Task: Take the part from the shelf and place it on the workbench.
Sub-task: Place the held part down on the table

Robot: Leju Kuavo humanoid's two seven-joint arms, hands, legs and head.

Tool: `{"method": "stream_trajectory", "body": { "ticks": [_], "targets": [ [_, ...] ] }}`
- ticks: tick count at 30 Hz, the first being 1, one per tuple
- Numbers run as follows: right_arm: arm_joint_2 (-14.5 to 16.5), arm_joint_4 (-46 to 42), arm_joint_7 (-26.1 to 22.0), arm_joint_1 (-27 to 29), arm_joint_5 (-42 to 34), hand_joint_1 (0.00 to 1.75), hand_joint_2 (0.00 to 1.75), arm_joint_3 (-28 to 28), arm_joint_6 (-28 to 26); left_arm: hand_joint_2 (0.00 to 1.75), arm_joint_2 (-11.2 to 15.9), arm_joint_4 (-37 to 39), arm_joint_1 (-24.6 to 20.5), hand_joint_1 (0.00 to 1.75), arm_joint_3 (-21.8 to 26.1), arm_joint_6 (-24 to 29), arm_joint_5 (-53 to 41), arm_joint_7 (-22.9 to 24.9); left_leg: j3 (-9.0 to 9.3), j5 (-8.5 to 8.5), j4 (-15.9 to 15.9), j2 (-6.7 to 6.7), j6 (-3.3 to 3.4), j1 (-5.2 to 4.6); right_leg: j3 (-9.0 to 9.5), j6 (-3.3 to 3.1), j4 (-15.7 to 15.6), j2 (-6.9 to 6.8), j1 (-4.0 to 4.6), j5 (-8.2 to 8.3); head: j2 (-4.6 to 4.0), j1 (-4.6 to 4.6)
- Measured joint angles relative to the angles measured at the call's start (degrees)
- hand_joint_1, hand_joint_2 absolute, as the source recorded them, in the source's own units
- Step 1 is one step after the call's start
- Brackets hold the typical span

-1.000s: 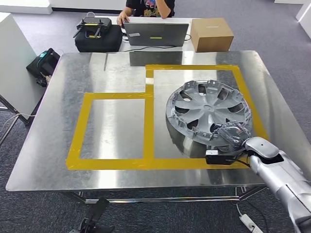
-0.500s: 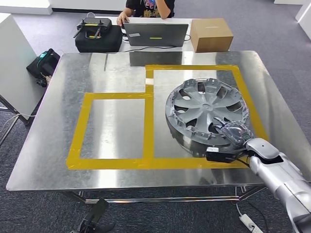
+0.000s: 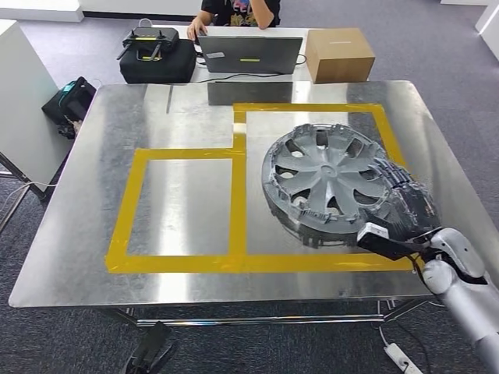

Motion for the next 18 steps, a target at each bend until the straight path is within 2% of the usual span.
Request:
{"method": "stream_trajectory", "body": {
  "ticks": [4,7,15,18],
  "targets": [
    [-1.5,-10.5,-2.6,5.9,-7.4,0.0,0.0,-6.8,4.3,0.0,0.0,0.0,0.1,0.0,0.9,0.0,0.2,-0.1,-0.01,-0.01,0.0,0.0,-0.01,0.0,-0.02,-0.01,0.0,0.01,0.0,-0.01,0.0,0.01],
    [-2.3,-15.9,-3.4,8.8,-10.2,0.0,0.0,-10.6,6.5,0.0,0.0,0.0,0.2,0.0,1.3,0.0,0.2,-0.2,-0.01,-0.02,0.0,0.0,-0.02,0.0,-0.02,-0.02,0.0,0.02,0.0,-0.01,0.0,0.01],
    [-3.0,-22.1,-4.1,12.1,-11.6,0.0,0.0,-15.0,7.9,0.0,0.0,0.0,0.2,0.0,1.9,0.1,0.3,-0.3,0.0,-0.01,0.0,0.01,-0.02,0.0,-0.03,-0.02,0.0,0.02,0.0,-0.01,0.0,0.01],
    [-2.8,-24.9,-7.1,14.4,-15.3,0.0,0.0,-17.3,8.5,0.0,0.0,0.0,0.3,0.0,2.3,0.3,0.6,-0.6,-0.01,-0.01,0.0,-0.03,-0.02,0.0,0.0,-0.02,0.0,-0.05,0.0,-0.02,0.0,0.01]
  ]
}}
